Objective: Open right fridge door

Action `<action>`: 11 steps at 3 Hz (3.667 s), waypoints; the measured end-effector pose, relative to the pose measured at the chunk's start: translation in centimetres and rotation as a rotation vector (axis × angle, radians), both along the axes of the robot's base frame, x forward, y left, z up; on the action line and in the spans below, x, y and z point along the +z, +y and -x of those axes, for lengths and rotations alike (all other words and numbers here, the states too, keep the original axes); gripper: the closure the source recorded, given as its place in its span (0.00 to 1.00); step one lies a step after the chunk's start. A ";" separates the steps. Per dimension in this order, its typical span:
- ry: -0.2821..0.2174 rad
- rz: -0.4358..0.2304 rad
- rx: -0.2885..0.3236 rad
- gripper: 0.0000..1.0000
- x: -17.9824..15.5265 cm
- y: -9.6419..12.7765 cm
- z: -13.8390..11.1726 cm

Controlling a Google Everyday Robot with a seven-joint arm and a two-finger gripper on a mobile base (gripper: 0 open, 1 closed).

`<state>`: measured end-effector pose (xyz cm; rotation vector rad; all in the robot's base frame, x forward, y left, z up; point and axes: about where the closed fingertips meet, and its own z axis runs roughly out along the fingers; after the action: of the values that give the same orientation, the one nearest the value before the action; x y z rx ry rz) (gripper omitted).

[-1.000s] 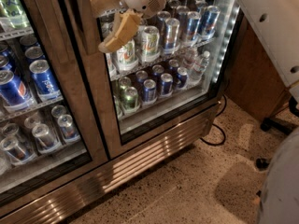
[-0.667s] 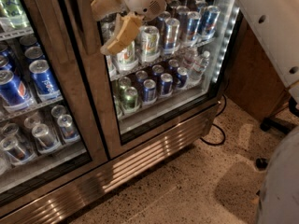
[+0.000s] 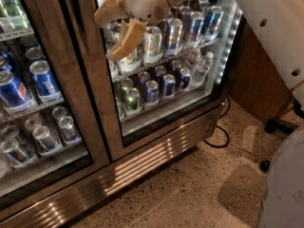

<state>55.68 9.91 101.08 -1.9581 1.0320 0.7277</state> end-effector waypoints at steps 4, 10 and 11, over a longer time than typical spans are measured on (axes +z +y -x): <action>0.002 0.048 0.003 0.17 -2.0 -0.8 -0.3; -0.020 0.075 0.001 0.14 -2.8 -1.6 1.0; -0.020 0.075 0.001 0.31 -2.8 -1.5 1.3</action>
Offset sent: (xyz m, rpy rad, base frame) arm 0.0923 0.0839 0.0770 0.0769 -0.2570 0.0972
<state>54.39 8.37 98.26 -2.0259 1.0608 0.6775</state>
